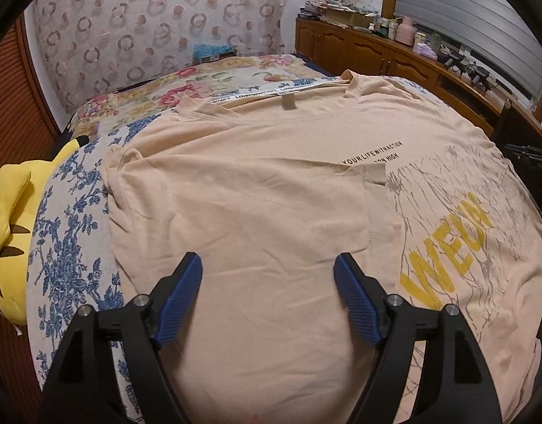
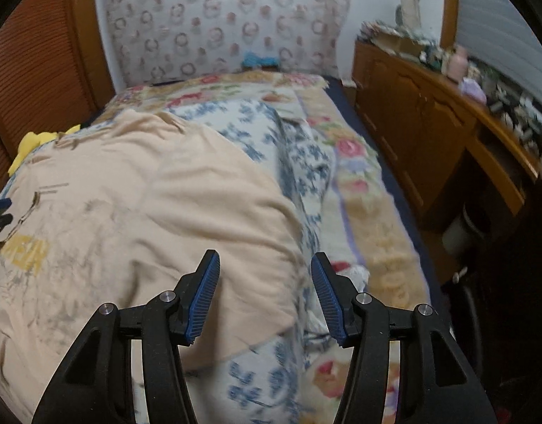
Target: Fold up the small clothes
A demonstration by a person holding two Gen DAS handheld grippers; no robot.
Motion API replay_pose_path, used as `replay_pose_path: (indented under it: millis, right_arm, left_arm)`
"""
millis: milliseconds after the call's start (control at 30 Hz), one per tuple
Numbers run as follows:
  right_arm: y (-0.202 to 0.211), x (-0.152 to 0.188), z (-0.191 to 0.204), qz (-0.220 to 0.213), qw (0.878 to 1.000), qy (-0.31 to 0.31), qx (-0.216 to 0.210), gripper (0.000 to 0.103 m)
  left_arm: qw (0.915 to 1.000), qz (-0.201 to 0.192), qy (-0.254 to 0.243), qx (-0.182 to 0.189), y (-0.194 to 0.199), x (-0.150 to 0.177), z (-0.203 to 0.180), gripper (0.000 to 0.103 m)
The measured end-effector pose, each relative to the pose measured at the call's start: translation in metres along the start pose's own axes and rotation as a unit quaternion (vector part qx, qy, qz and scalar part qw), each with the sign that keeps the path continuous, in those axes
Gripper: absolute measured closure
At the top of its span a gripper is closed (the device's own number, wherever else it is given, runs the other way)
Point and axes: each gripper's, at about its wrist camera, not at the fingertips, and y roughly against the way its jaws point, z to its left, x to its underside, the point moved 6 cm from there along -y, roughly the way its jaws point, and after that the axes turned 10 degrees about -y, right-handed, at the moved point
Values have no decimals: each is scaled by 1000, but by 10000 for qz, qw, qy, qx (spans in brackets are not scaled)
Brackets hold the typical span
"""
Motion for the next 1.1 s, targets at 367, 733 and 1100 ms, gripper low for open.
replay_pose_path:
  millis: [367, 733, 1100]
  right_arm:
    - [2, 16, 7, 195, 9994, 215, -212, 69]
    - [14, 23, 16, 12, 9970, 774, 83, 102]
    - [57, -33, 51, -839, 9922, 896, -207, 102]
  left_arm:
    - [10000, 10, -10, -17, -1, -2, -2, 24]
    - [10000, 14, -12, -21, -1, -2, -2, 23]
    - [9995, -142, 163, -234, 7, 0, 13, 23]
